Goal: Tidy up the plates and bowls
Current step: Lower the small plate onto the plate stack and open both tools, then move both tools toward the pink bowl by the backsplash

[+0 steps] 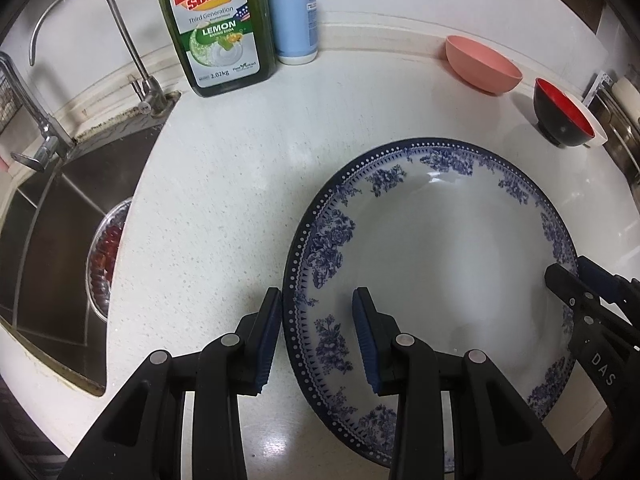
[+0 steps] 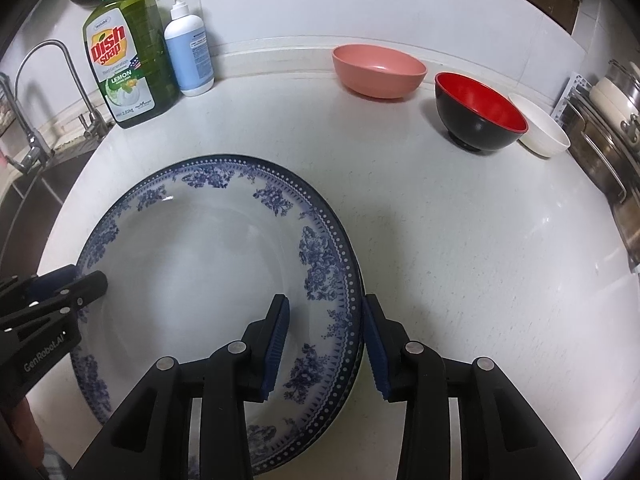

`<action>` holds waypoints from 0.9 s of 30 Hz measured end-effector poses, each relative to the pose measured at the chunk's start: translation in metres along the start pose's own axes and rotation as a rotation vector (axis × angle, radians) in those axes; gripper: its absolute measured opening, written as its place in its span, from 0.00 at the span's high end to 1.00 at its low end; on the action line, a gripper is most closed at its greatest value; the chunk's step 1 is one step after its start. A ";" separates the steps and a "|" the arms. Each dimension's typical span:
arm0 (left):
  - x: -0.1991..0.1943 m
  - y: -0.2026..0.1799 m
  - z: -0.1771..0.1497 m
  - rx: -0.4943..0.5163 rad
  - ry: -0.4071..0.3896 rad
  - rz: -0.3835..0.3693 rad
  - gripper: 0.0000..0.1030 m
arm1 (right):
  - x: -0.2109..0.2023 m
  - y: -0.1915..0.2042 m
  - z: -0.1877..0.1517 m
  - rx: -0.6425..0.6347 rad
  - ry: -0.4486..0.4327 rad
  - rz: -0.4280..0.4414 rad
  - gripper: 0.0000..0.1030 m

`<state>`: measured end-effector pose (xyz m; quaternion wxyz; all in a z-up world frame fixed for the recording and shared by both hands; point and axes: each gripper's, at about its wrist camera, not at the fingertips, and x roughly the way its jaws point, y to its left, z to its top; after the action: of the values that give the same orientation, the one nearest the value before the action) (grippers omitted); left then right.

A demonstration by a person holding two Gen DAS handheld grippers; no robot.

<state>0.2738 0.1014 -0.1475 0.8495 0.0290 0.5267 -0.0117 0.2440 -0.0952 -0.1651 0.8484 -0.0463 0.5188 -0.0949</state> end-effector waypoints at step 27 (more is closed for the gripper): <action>-0.064 -0.057 0.050 0.096 -0.207 -0.007 0.18 | -0.046 -0.053 0.030 0.104 -0.150 0.033 0.41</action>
<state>0.2870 0.0409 -0.0701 0.8970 0.0664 0.4349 -0.0427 0.2443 -0.1382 -0.1024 0.8875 -0.0006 0.4488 -0.1040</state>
